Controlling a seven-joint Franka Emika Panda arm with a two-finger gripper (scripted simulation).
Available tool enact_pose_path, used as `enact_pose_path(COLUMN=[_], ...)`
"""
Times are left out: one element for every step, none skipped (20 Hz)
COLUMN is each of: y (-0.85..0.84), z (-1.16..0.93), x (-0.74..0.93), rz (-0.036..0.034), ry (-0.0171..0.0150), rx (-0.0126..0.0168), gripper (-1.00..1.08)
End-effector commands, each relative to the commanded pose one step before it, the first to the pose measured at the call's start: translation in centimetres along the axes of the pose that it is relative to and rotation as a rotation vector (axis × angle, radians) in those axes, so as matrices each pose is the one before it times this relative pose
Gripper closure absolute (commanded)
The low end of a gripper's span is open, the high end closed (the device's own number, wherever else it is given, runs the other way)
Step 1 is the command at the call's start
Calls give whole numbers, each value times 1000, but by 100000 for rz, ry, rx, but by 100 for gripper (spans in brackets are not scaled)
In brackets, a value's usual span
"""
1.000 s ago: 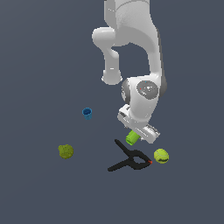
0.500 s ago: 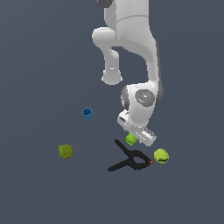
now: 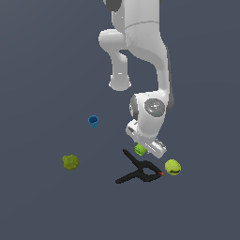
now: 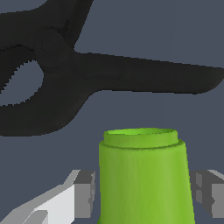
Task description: Pick up a designated object from a clutter of objects.
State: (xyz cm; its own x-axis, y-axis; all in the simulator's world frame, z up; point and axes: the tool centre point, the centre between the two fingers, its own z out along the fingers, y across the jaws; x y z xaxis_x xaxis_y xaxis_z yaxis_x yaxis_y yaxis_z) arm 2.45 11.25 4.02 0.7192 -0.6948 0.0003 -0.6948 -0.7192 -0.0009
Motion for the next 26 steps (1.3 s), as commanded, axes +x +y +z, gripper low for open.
enact_pose_path(y=[59, 0, 0, 0, 0, -66, 15, 46, 77, 108, 140, 171, 202, 233, 265, 297, 329, 361, 393, 426, 459, 492, 525, 569, 594, 624], z=[85, 0, 0, 0, 0, -78, -20, -60, -99, -139, -179, -220, -260, -301, -342, -383, -424, -466, -509, -552, -596, -640, -685, -723, -779, -821], x=[39, 0, 0, 0, 0, -37, 6, 17, 28, 39, 51, 62, 74, 85, 97, 108, 120, 132, 144, 156, 168, 180, 193, 219, 218, 230], rz=[91, 0, 0, 0, 0, -96, 0, 0, 0, 0, 0, 0, 0, 0, 0, 0, 0, 0, 0, 0, 0, 0, 0, 23, 0, 0], ry=[-25, 0, 0, 0, 0, 34, 0, 0, 0, 0, 0, 0, 0, 0, 0, 0, 0, 0, 0, 0, 0, 0, 0, -41, 0, 0], rx=[-93, 0, 0, 0, 0, 105, 0, 0, 0, 0, 0, 0, 0, 0, 0, 0, 0, 0, 0, 0, 0, 0, 0, 14, 0, 0], gripper=[108, 108, 108, 108, 108, 108, 108, 108, 108, 108, 108, 108, 108, 108, 108, 108, 108, 108, 108, 108, 108, 108, 108, 108, 108, 108])
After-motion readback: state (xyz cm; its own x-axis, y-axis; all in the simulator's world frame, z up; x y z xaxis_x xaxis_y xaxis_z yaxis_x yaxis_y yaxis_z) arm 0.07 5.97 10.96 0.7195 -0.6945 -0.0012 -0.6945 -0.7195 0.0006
